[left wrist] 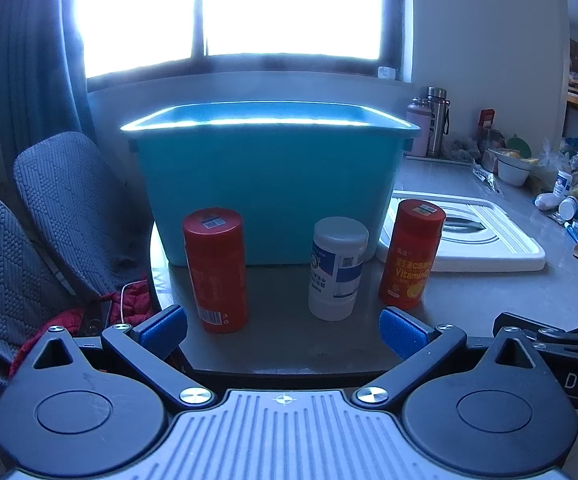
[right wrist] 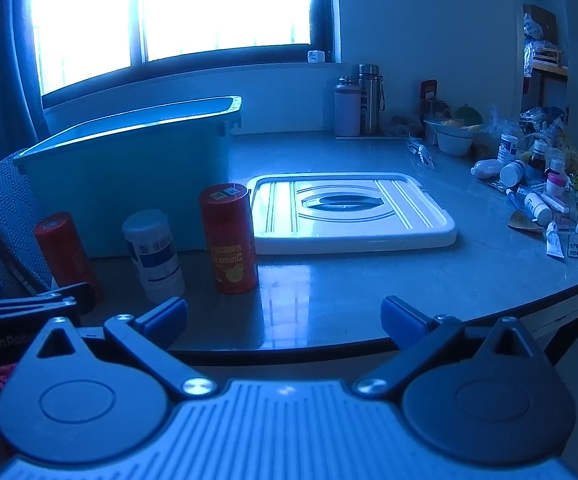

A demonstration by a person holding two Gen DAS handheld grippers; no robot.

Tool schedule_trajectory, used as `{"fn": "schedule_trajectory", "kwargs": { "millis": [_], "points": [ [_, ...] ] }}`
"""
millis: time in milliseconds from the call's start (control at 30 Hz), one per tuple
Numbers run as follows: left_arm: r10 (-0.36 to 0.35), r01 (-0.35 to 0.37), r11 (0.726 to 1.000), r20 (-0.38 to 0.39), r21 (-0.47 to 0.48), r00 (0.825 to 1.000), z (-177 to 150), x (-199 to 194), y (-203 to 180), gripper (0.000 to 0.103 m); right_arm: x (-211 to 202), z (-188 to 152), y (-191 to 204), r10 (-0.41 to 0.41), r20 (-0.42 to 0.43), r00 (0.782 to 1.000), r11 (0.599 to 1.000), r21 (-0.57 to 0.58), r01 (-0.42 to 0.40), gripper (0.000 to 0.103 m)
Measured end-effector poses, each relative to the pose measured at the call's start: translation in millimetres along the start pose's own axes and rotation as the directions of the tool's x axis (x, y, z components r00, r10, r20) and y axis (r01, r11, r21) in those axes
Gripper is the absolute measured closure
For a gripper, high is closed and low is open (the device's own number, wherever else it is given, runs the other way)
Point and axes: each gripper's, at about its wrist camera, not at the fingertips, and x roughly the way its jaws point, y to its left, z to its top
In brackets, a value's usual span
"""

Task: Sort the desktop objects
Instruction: 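Move left tool to the red canister while right tool approaches the orange-red canister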

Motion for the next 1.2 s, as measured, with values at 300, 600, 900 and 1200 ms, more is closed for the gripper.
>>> {"fn": "schedule_trajectory", "kwargs": {
  "millis": [300, 600, 900, 1200],
  "points": [
    [-0.001, 0.001, 1.0, -0.001, -0.017, 1.0, -2, -1, 3, 0.0, -1, -4, 3, -0.001, 0.014, 1.0, 1.0, 0.001, 0.001, 0.0],
    [-0.009, 0.009, 1.0, 0.026, -0.017, 1.0, -4, -3, 12, 0.0, 0, -8, 5, -0.011, 0.042, 0.999, 1.0, -0.005, 0.011, 0.0],
    [-0.016, 0.017, 1.0, 0.053, -0.018, 0.998, -13, 4, 20, 0.0, -1, -22, 17, -0.01, 0.077, 0.997, 1.0, -0.022, 0.012, 0.0],
    [-0.001, 0.003, 1.0, 0.073, -0.021, 0.997, -24, 27, 24, 0.0, 8, -35, 21, -0.022, 0.109, 0.994, 1.0, -0.019, 0.025, 0.0]
  ]
}}
